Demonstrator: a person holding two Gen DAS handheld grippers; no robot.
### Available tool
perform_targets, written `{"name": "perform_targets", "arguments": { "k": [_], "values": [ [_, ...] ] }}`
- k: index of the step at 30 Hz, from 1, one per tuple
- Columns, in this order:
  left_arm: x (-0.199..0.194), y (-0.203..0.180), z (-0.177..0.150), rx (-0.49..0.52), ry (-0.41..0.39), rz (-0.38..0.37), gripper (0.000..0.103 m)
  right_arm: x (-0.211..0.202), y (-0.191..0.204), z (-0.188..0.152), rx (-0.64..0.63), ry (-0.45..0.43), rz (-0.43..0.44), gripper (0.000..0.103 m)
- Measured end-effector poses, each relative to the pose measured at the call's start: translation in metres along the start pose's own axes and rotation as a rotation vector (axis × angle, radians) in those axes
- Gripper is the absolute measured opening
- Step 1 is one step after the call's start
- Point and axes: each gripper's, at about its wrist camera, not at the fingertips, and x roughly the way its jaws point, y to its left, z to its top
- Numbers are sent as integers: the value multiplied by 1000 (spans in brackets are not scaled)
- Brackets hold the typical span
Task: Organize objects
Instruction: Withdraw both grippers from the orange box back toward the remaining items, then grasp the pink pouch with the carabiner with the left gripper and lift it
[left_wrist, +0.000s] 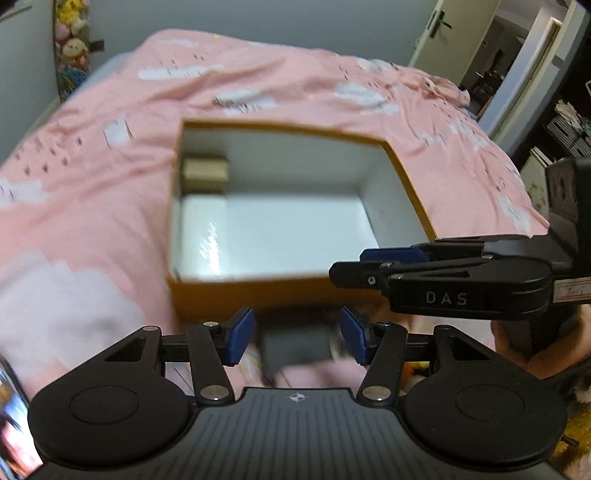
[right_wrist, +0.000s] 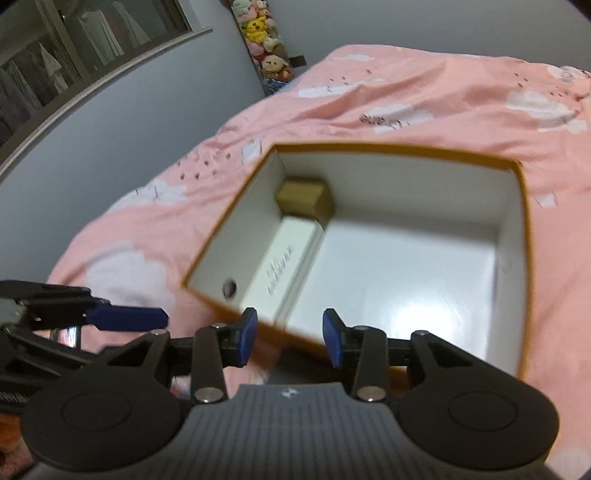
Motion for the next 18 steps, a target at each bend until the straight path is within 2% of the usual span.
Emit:
{"name": "perform_targets", "arguments": {
  "k": [1,4,9,18],
  "values": [
    [3,-3,-5,2,15,-8,64,-4,-1,-7,7,3,-12,43],
    [12,-4,-17,-21,59,-29,64,-15,-6,-28,40,12,-27,55],
    [14,2,-31,-60,68,-27,64,-25,-9,-59,81,24,-86,55],
    [23,27,-46,-228,78,-81,64,-15,-22,-91,184,84,-114,51]
  ]
}}
